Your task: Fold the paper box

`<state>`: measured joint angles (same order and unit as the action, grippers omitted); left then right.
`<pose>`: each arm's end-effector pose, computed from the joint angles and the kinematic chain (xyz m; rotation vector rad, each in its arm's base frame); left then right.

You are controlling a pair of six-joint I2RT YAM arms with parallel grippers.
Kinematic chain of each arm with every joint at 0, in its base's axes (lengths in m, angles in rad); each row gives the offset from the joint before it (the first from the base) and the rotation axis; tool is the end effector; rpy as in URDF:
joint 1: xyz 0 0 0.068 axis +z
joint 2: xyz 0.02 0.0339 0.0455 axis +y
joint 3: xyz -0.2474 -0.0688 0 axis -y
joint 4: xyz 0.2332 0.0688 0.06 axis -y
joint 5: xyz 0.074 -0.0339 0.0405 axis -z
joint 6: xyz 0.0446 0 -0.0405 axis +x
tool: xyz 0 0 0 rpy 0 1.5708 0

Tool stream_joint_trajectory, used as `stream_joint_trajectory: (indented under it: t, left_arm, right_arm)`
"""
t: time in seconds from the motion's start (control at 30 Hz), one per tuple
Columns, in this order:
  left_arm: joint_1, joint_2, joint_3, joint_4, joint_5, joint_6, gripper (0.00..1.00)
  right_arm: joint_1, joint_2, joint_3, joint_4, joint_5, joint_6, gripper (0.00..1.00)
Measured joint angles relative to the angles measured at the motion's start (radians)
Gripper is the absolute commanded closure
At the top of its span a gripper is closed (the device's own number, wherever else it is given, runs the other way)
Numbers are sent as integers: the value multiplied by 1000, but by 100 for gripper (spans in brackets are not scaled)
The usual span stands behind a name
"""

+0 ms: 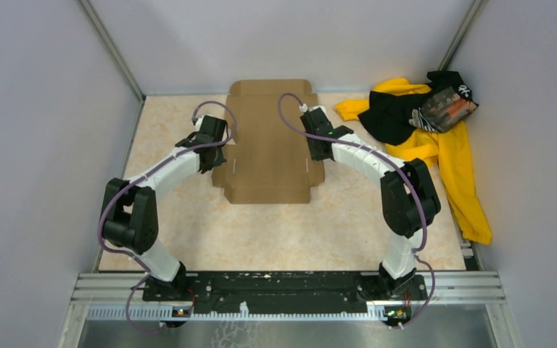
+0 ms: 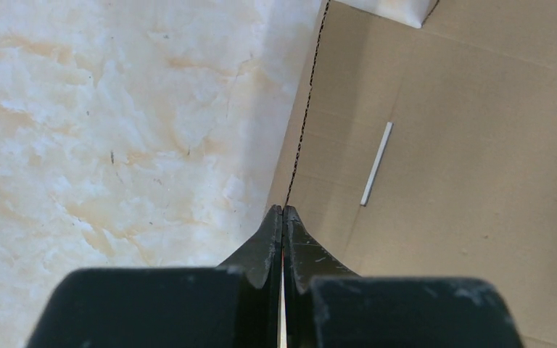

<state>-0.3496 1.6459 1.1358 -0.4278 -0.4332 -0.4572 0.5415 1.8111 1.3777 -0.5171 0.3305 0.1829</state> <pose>0.3250 -0.0986 0.2064 -0.3009 2.3803 0.1767 0.3359 0.1851 0.2158 -0.3079 2.4325 -0.1038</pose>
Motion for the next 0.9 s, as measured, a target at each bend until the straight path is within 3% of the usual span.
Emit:
stream_joint_trajectory:
  t: [0.9]
  left_arm:
    - [-166,66,154,-89,-58,-42,100]
  right_arm:
    - [66,28,130,-69,14,19,100]
